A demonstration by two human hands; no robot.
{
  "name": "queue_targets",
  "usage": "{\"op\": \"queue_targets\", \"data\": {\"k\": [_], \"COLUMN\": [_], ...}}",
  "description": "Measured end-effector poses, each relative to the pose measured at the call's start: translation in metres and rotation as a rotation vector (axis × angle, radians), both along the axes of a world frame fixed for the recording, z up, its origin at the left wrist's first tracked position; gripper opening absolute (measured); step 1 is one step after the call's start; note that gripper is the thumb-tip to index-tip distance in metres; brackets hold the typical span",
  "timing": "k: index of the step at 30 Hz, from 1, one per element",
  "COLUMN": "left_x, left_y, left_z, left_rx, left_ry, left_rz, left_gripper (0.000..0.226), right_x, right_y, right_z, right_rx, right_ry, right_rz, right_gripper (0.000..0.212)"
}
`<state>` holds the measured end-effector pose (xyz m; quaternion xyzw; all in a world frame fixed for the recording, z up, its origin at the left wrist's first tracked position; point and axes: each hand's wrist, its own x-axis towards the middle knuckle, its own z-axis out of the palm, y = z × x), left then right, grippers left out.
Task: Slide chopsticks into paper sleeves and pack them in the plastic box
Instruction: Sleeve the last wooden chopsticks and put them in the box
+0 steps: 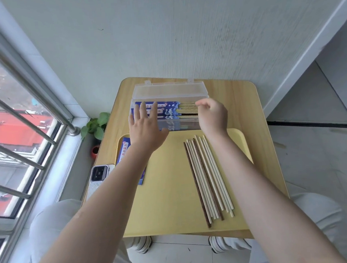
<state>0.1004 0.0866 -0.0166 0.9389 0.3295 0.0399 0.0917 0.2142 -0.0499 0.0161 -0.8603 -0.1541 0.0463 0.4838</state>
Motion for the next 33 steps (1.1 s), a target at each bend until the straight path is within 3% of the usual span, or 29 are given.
{"op": "queue_targets", "data": {"k": [3,5,8,10,13,18,21,22,25,27,33], "left_x": [-0.018,-0.033,-0.06,-0.076,-0.084,-0.09,-0.094,-0.094,-0.096,-0.099,-0.093], "left_y": [-0.007,-0.016,-0.029,-0.035,-0.043,-0.051,-0.053,-0.054,-0.063,-0.069,-0.084], "left_z": [0.007,0.005,-0.016,-0.032,-0.041,-0.037,-0.035,-0.031,-0.018,-0.013,-0.01], "left_rx": [0.006,-0.109,-0.144,-0.123,-0.165,-0.262,-0.552,-0.737,-1.378,-1.632,-1.832], "left_ry": [-0.261,-0.22,0.07,0.163,0.198,0.105,-0.042,-0.14,-0.485,-0.648,-0.774], "left_rz": [0.092,0.216,0.24,0.215,0.221,0.223,0.338,0.404,0.531,0.559,0.596], "left_gripper": [0.035,0.017,0.027,0.035,0.035,0.035,0.039,0.037,0.004,0.005,0.004], "right_x": [-0.018,-0.034,-0.058,-0.078,-0.099,-0.117,-0.12,-0.12,-0.123,-0.125,-0.118], "right_y": [-0.006,-0.009,-0.011,-0.013,-0.016,-0.024,-0.03,-0.032,-0.041,-0.047,-0.062], "right_z": [-0.012,-0.025,-0.052,-0.062,-0.07,-0.067,-0.065,-0.064,-0.06,-0.055,-0.049], "right_rx": [-0.033,-0.171,-0.5,-0.626,-0.664,-0.59,-0.396,-0.32,-0.078,0.099,0.248], "right_ry": [0.021,0.061,0.057,0.057,0.043,0.1,0.253,0.307,0.528,0.676,0.722], "right_rz": [0.091,0.211,0.424,0.524,0.571,0.522,0.46,0.438,0.409,0.403,0.349], "right_gripper": [0.028,0.026,0.021,0.026,0.037,0.028,0.021,0.019,0.018,0.019,0.019]}}
